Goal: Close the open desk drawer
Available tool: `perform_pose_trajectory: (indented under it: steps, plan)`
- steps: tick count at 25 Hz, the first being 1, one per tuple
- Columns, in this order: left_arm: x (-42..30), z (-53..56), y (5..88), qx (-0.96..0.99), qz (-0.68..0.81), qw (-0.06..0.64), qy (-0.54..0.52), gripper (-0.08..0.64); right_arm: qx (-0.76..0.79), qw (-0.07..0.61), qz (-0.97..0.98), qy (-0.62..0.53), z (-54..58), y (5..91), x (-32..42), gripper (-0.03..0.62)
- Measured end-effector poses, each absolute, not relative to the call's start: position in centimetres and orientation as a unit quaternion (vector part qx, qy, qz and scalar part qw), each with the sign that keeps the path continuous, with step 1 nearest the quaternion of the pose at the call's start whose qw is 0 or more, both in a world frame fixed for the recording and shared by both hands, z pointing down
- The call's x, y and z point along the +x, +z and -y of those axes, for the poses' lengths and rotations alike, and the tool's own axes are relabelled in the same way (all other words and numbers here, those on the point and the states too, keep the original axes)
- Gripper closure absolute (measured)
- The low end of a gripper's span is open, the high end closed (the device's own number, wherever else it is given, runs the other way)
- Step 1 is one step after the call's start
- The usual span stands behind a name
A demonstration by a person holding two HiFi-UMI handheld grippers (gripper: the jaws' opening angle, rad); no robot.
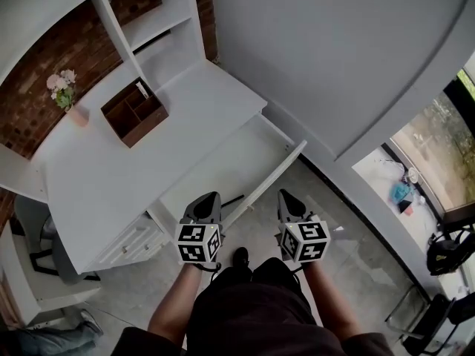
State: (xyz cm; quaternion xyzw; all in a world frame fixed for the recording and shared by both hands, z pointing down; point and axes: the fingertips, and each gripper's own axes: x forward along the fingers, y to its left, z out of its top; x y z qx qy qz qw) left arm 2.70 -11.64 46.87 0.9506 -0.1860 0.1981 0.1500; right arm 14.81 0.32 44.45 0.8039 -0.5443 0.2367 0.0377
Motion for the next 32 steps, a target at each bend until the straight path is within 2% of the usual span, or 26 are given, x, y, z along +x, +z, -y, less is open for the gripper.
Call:
perform_pose_trajectory:
  steps: [13, 23, 32]
  plan:
    - [2.0, 15.1, 48.0, 0.904, 0.333, 0.187, 0.193, 0.551, 0.702, 0.099, 0.661, 0.246, 7.2, 46.8, 18.0, 0.588]
    - [-1.9, 10.4, 49.9, 0.830, 0.470, 0.232, 0.191, 0.551, 0.617, 0.144, 0.729, 0.260, 6.8, 49.8, 19.3, 0.588]
    - [-5.1, 5.2, 52.4, 0.789, 0.517, 0.268, 0.198, 0.551, 0.570, 0.175, 0.760, 0.258, 4.3, 52.4, 17.5, 0.588]
